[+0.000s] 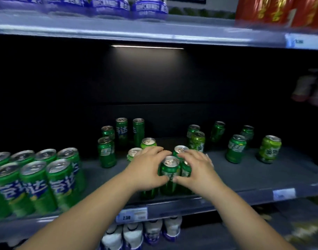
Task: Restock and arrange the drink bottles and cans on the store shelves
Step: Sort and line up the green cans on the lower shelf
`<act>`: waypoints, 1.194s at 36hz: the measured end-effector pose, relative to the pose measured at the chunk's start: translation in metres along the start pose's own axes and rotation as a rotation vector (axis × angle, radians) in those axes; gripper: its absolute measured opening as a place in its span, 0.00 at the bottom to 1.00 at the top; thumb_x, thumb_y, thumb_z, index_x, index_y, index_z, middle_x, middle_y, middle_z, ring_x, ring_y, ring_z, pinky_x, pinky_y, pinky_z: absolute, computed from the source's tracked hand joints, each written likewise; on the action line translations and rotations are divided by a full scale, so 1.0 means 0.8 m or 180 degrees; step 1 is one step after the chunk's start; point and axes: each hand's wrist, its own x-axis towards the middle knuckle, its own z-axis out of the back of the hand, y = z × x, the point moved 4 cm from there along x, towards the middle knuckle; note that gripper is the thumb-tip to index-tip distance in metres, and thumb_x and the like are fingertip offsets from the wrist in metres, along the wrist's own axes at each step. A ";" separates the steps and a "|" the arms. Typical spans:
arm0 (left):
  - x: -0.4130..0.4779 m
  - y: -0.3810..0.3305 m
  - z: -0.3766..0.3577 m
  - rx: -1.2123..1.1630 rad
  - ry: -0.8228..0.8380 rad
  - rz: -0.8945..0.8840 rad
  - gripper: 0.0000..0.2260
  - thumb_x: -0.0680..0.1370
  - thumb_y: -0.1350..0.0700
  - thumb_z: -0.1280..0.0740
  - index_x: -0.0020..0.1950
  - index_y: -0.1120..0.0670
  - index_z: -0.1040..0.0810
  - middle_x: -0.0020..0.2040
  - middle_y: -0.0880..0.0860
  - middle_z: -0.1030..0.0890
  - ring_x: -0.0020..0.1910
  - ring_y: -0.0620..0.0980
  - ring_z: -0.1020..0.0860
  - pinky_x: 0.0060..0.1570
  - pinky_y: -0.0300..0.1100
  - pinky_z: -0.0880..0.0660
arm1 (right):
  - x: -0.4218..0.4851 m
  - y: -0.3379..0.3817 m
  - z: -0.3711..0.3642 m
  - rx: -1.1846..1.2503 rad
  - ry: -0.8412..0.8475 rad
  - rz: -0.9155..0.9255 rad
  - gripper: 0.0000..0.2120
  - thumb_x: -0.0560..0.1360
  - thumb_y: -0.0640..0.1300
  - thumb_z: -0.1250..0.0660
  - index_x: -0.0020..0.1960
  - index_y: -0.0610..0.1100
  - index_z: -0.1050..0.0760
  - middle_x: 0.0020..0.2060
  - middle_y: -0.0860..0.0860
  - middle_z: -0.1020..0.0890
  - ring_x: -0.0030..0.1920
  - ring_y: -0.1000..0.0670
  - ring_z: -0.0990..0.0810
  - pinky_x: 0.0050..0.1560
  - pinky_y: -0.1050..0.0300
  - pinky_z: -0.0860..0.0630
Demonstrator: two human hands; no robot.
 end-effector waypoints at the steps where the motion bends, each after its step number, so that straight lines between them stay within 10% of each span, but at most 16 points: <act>1: 0.002 -0.003 -0.006 0.0089 0.0017 0.0068 0.38 0.68 0.35 0.35 0.77 0.44 0.38 0.76 0.50 0.35 0.75 0.52 0.38 0.73 0.52 0.39 | 0.001 -0.008 -0.002 -0.0037 0.0038 -0.0013 0.38 0.67 0.63 0.24 0.74 0.57 0.32 0.73 0.58 0.33 0.74 0.51 0.38 0.77 0.46 0.46; 17: 0.008 -0.020 -0.020 0.0602 -0.0022 0.0901 0.46 0.68 0.24 0.38 0.80 0.44 0.43 0.69 0.47 0.25 0.68 0.49 0.29 0.65 0.46 0.33 | 0.003 -0.049 -0.037 0.0346 -0.0178 0.0177 0.34 0.71 0.51 0.25 0.75 0.53 0.32 0.71 0.54 0.34 0.69 0.48 0.31 0.62 0.58 0.30; 30: 0.012 -0.019 -0.024 0.0685 -0.0474 0.0781 0.29 0.67 0.25 0.41 0.58 0.42 0.29 0.49 0.44 0.19 0.52 0.48 0.22 0.44 0.45 0.26 | 0.002 -0.049 -0.044 0.0350 -0.0302 0.0137 0.32 0.69 0.50 0.25 0.72 0.51 0.28 0.63 0.52 0.31 0.62 0.47 0.27 0.54 0.58 0.28; 43: 0.010 -0.018 -0.020 0.0582 -0.0523 0.0850 0.32 0.63 0.22 0.37 0.54 0.44 0.26 0.47 0.44 0.20 0.50 0.47 0.22 0.41 0.43 0.29 | 0.001 -0.052 -0.044 0.0558 -0.0410 0.0053 0.32 0.68 0.49 0.24 0.71 0.51 0.28 0.63 0.54 0.31 0.62 0.48 0.27 0.57 0.50 0.23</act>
